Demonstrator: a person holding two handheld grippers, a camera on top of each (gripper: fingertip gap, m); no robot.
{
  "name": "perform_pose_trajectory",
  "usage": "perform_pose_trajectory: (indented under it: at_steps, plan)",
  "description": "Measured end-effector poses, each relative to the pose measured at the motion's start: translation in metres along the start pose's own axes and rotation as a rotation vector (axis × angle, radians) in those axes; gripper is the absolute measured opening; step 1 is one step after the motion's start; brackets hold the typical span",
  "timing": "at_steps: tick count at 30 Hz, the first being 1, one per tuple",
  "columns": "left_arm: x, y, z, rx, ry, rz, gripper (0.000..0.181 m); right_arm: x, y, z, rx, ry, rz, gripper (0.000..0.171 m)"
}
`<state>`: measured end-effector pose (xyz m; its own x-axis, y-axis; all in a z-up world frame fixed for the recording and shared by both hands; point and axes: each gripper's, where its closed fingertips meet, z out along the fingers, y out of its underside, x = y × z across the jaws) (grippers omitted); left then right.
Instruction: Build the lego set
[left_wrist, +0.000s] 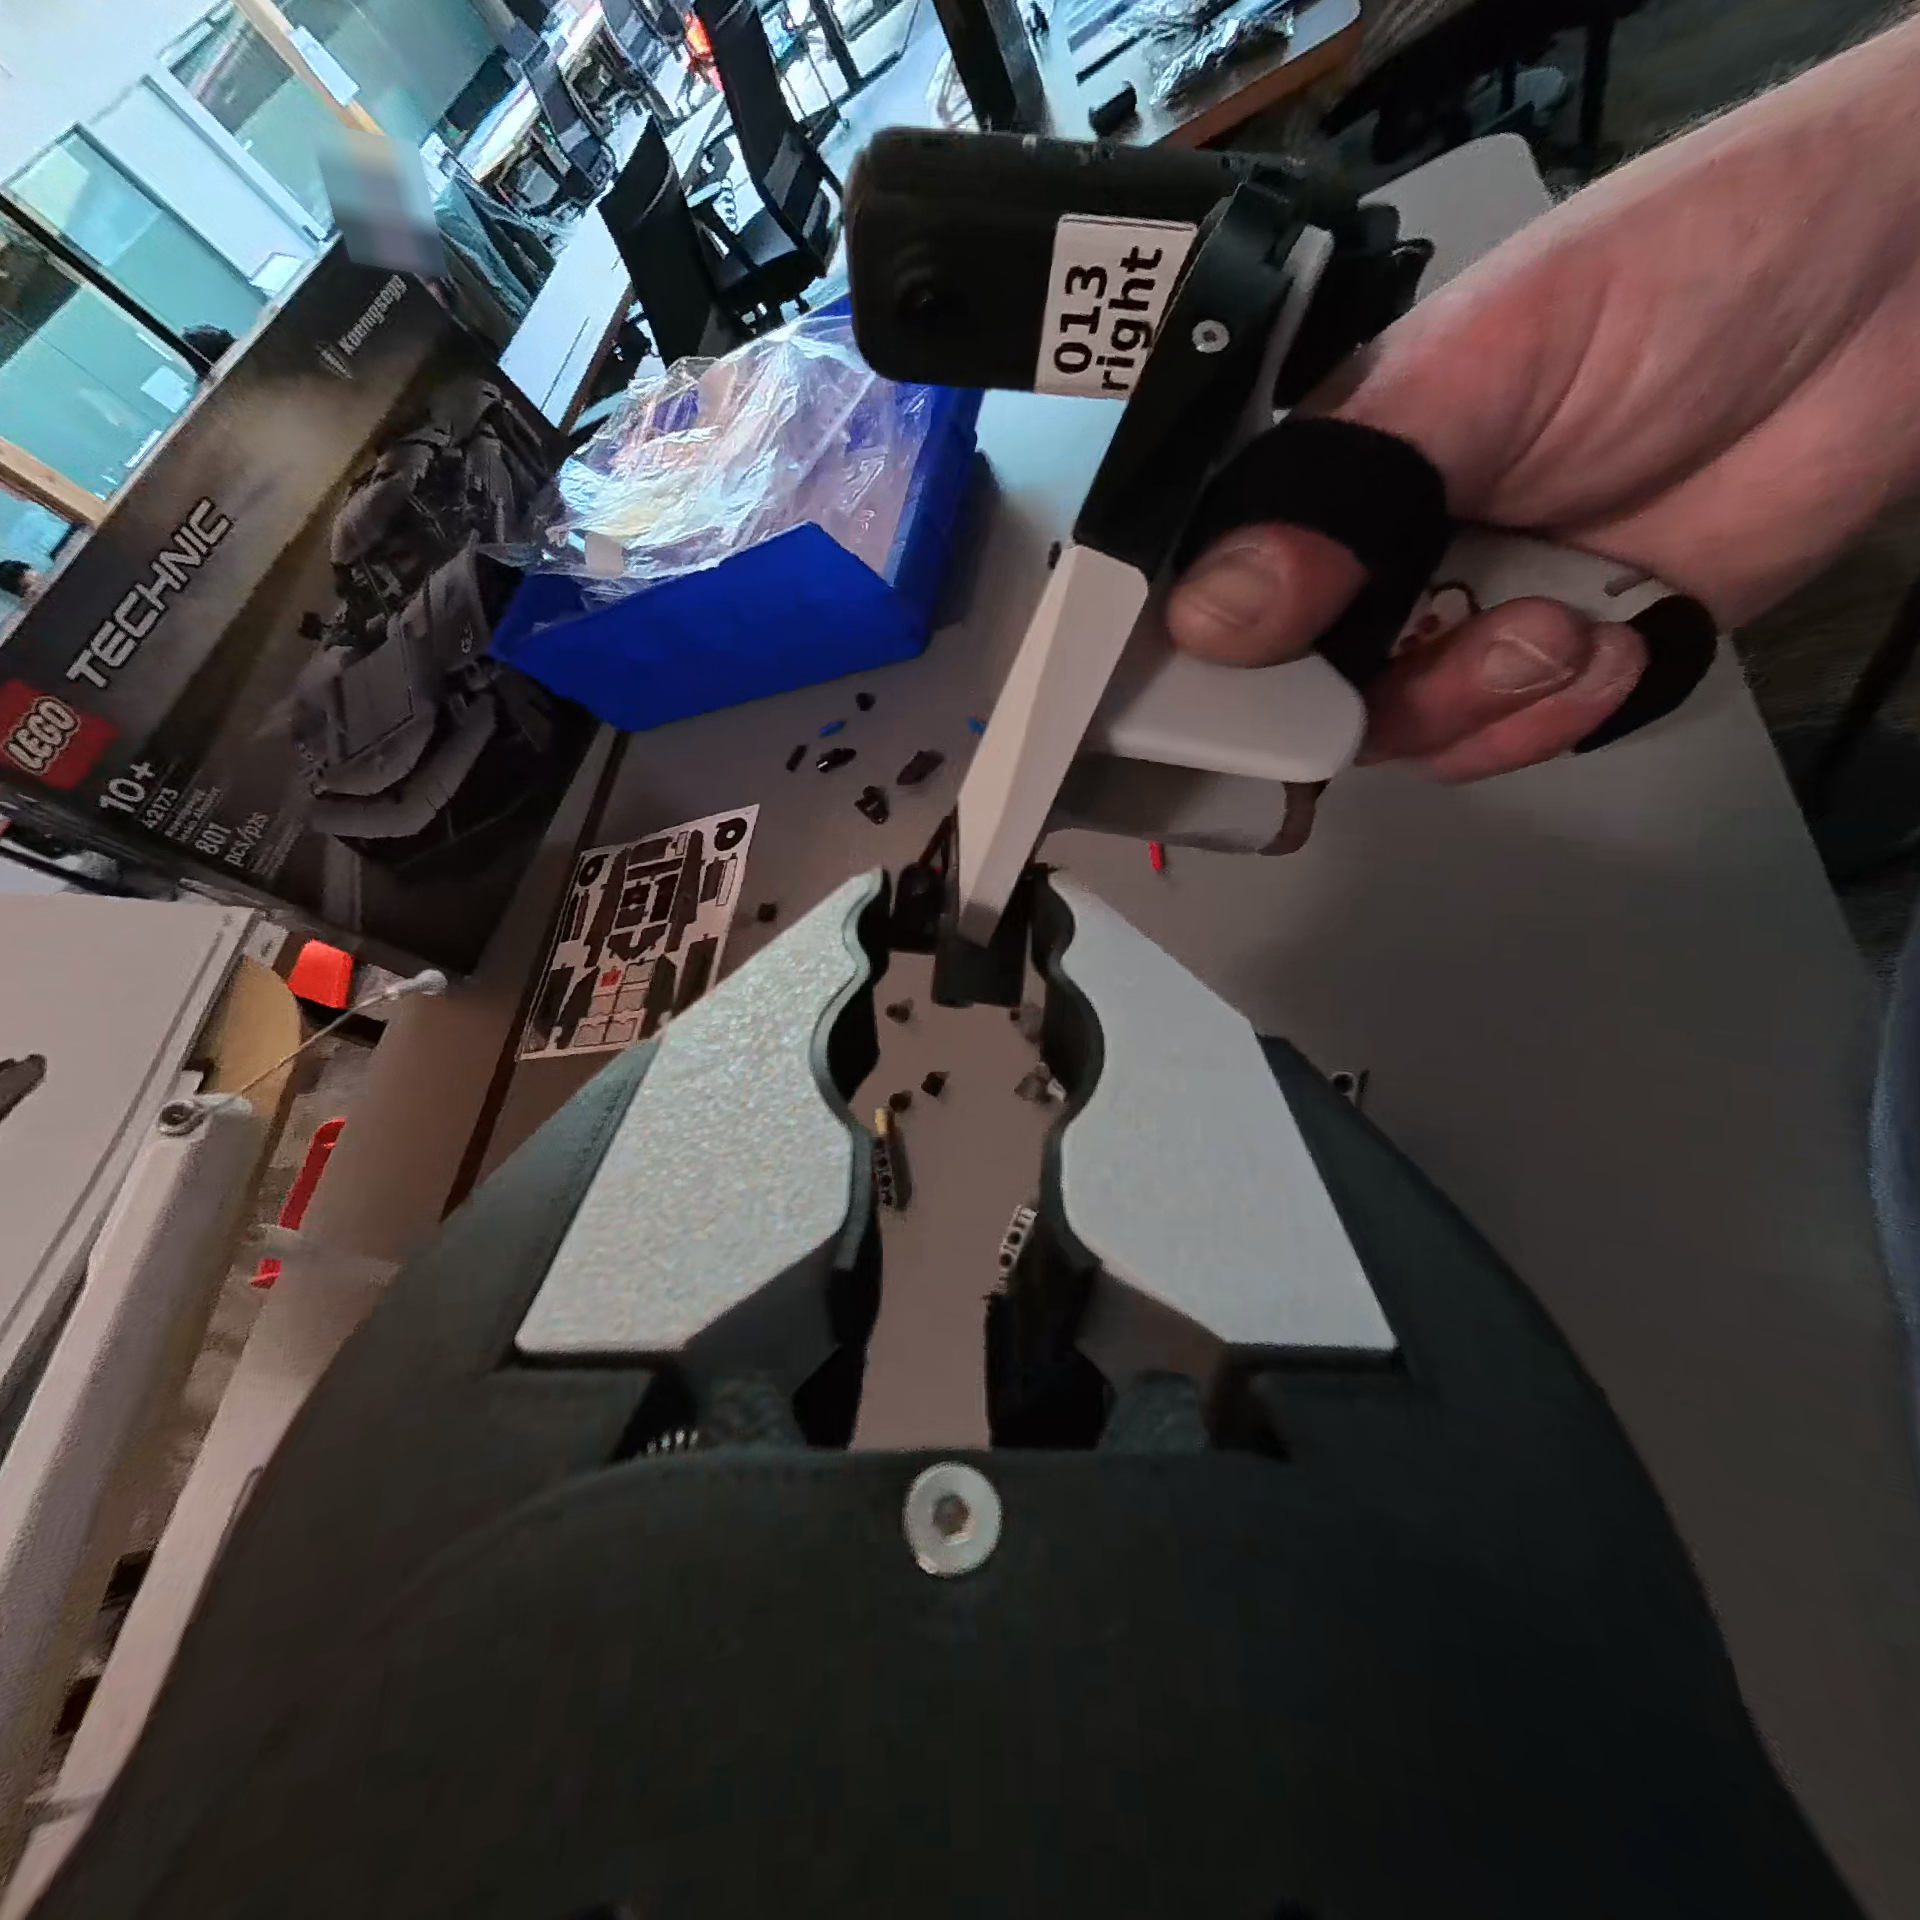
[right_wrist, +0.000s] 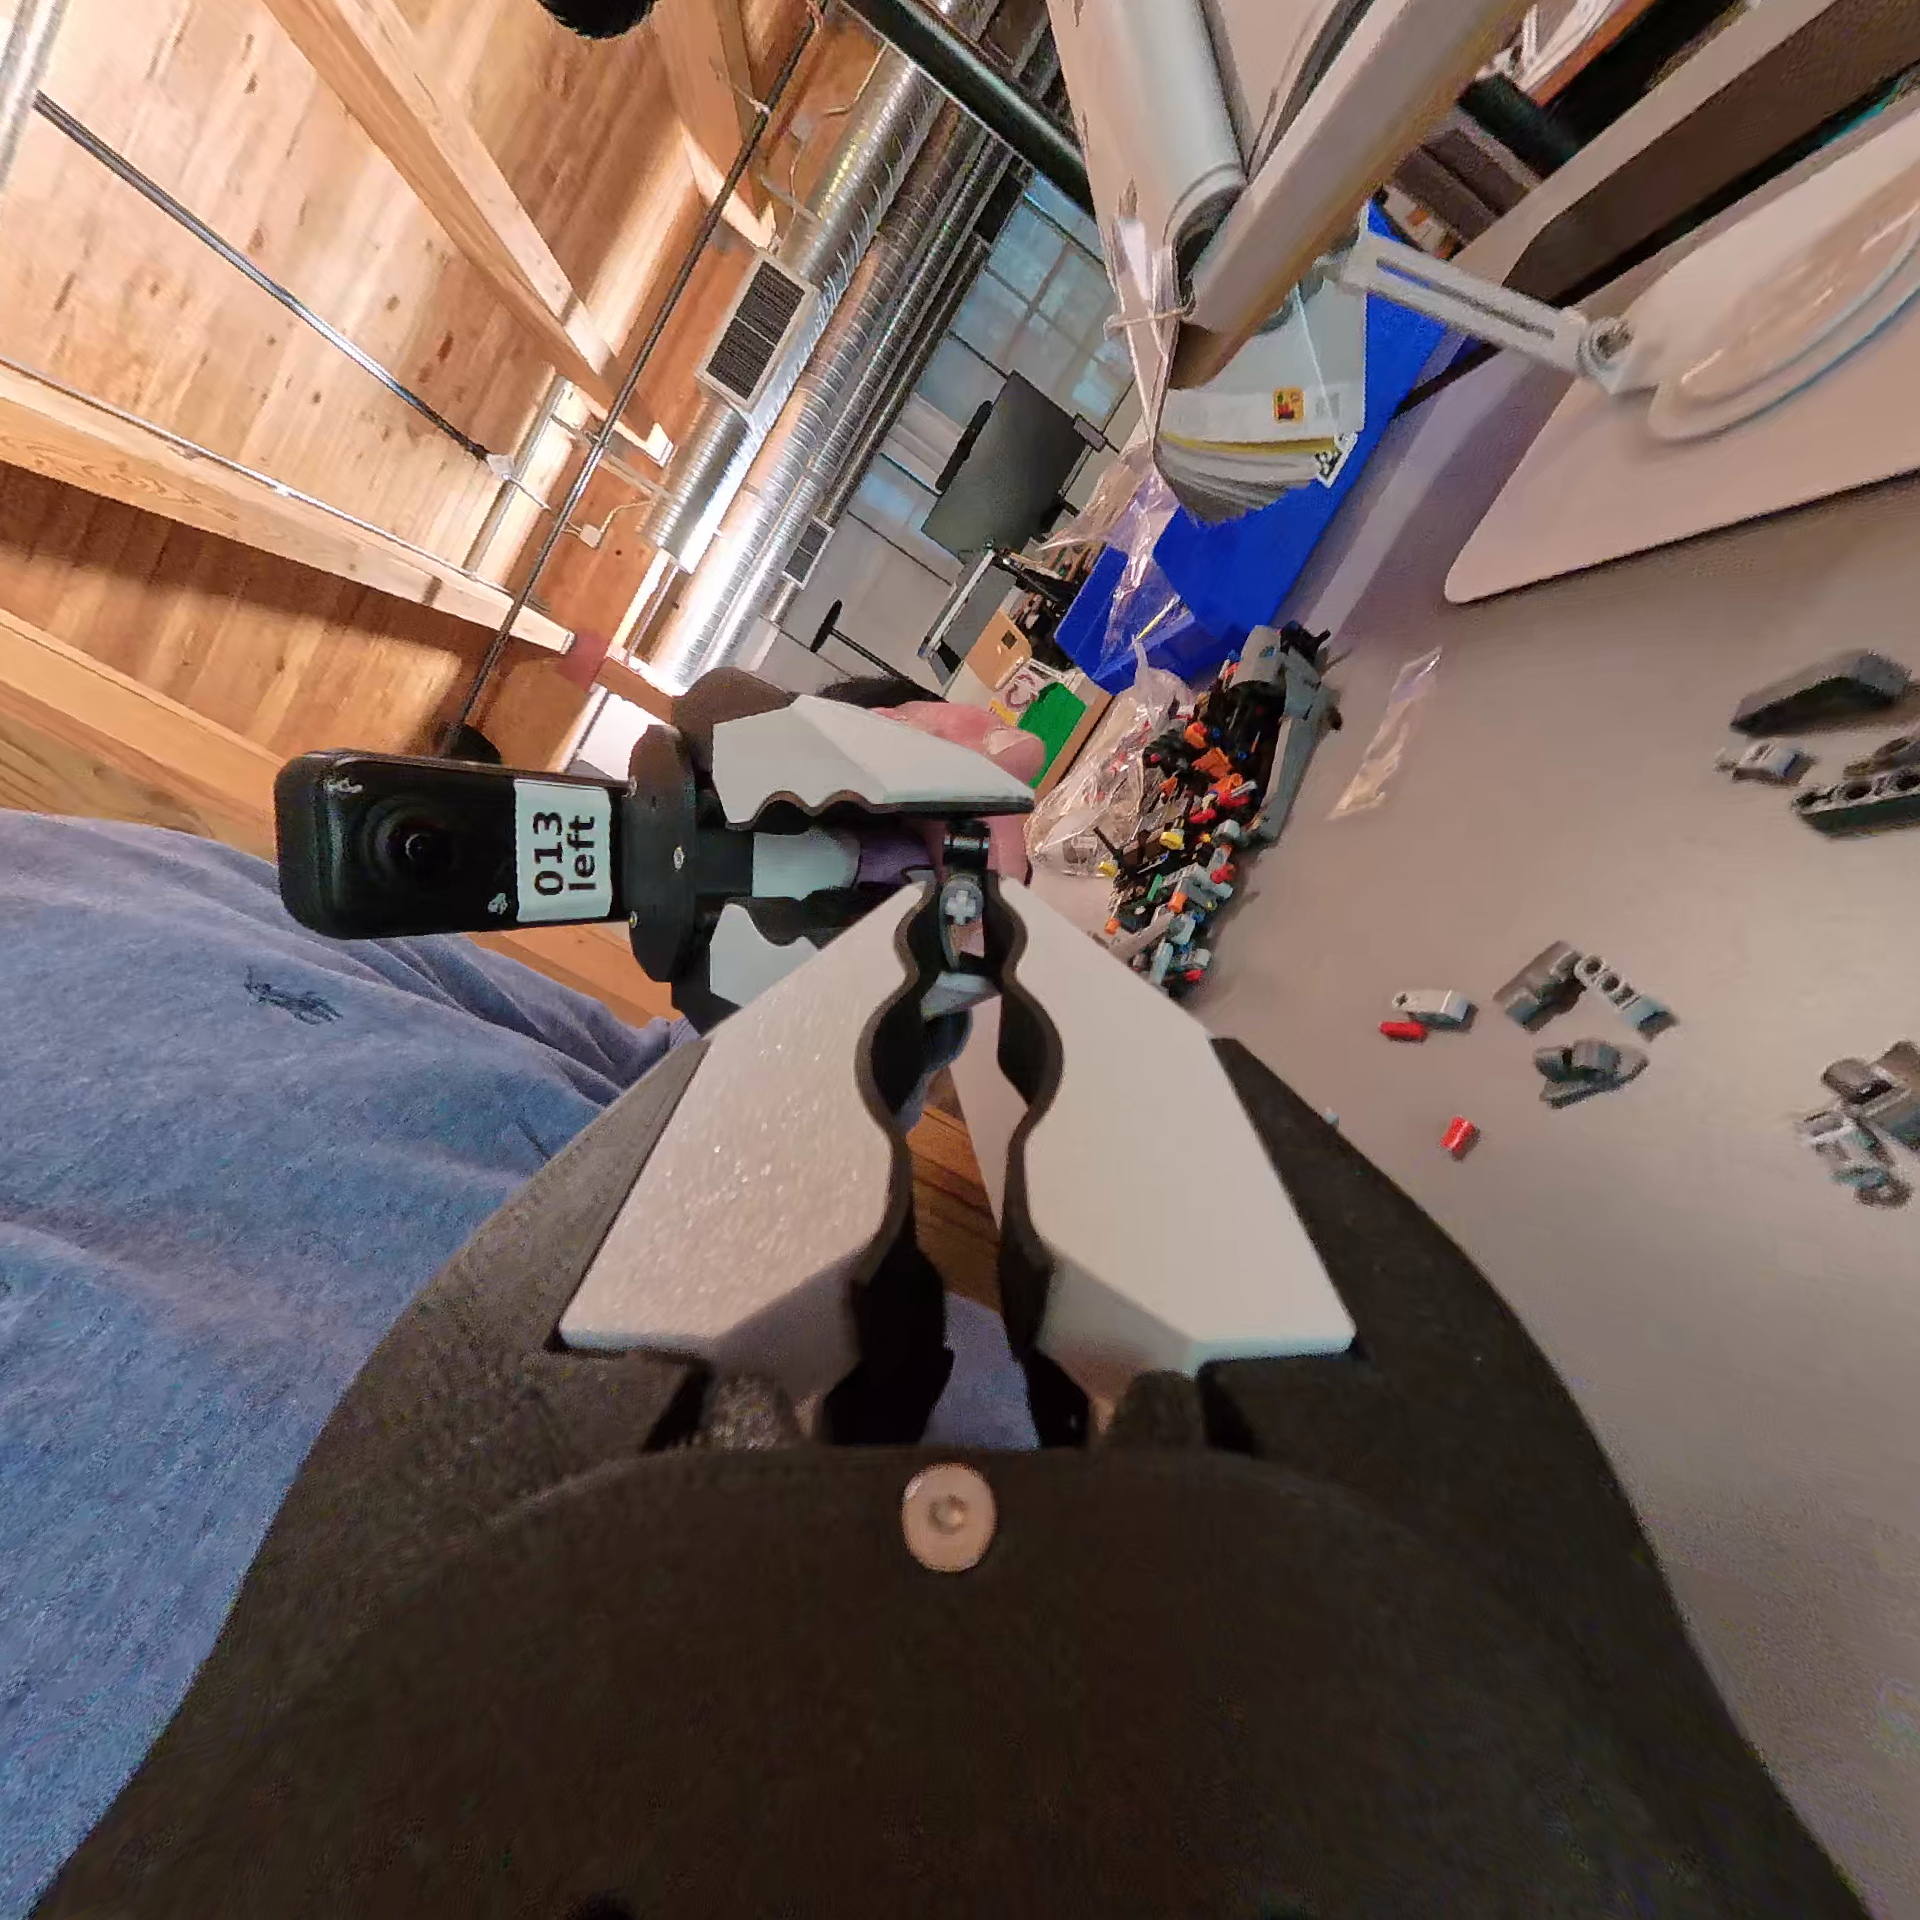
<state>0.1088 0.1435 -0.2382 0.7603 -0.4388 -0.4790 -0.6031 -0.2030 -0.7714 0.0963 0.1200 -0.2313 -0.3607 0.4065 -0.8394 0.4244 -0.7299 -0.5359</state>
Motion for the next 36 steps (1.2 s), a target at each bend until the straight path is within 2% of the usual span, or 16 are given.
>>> perform_pose_trajectory:
  at_steps: [5,9,15,19,23,28,32,36]
  plan:
    - [0.009,0.008,-0.008,0.000,0.000,-0.064,0.024,0.001,0.013,0.006,-0.039,0.006,0.016,0.005]
    - [0.009,0.023,-0.022,-0.011,-0.037,-0.170,0.024,0.007,0.013,0.008,-0.020,0.007,0.053,0.027]
    - [0.004,0.070,-0.049,-0.110,-0.106,-0.273,0.025,0.058,0.030,0.002,-0.224,0.279,-0.201,0.018]
    - [0.001,0.095,-0.060,-0.157,-0.138,-0.307,0.025,0.091,0.026,0.004,-0.405,0.446,-0.440,0.011]
    - [0.002,0.106,-0.062,-0.166,-0.146,-0.337,0.025,0.124,0.028,0.021,-0.573,0.500,-0.586,0.011]
    - [0.002,0.112,-0.066,-0.170,-0.153,-0.352,0.025,0.162,0.047,0.032,-0.756,0.563,-0.661,0.015]
    - [0.002,0.117,-0.070,-0.178,-0.160,-0.362,0.025,0.174,0.051,0.037,-0.777,0.594,-0.706,0.006]
    - [0.002,0.119,-0.071,-0.182,-0.160,-0.372,0.025,0.173,0.050,0.038,-0.772,0.579,-0.675,0.004]
